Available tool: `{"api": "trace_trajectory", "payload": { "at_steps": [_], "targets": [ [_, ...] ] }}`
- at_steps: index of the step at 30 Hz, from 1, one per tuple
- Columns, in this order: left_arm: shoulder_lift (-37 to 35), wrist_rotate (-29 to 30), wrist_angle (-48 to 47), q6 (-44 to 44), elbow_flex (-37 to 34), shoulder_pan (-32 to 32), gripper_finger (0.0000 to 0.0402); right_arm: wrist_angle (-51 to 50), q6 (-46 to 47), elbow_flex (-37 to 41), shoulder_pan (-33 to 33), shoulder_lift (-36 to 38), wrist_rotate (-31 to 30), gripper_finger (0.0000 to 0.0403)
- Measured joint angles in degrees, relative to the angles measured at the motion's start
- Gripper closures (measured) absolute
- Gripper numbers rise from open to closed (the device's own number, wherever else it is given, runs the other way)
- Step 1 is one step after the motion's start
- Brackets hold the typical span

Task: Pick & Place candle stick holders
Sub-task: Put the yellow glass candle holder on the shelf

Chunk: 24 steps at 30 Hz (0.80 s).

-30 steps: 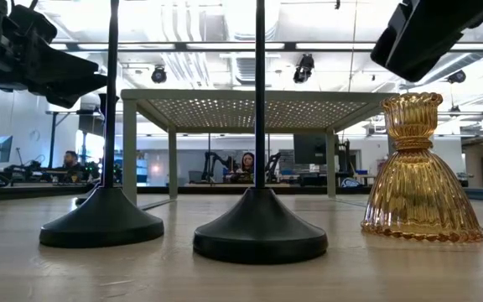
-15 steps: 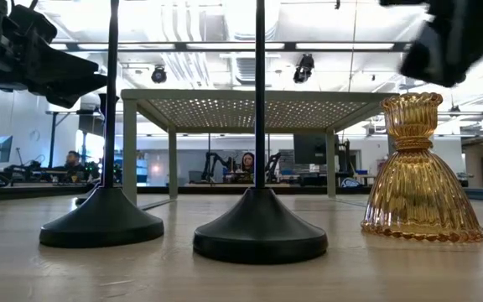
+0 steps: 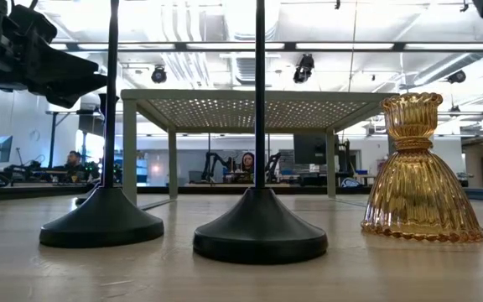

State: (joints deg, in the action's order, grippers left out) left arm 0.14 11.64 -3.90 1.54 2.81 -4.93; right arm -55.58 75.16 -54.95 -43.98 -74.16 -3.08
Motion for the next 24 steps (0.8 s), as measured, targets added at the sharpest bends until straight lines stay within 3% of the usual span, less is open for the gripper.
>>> {"api": "trace_trajectory", "payload": {
  "at_steps": [12,24],
  "targets": [
    [0.0,0.0,0.0,0.0,0.0,0.0,0.0177,-1.2,15.7,3.7,-7.9,1.0,-1.6,0.0252],
    [0.0,0.0,0.0,0.0,0.0,0.0,0.0177,-0.8,19.5,4.0,-9.5,1.4,-0.9,0.0216]
  ]
}}
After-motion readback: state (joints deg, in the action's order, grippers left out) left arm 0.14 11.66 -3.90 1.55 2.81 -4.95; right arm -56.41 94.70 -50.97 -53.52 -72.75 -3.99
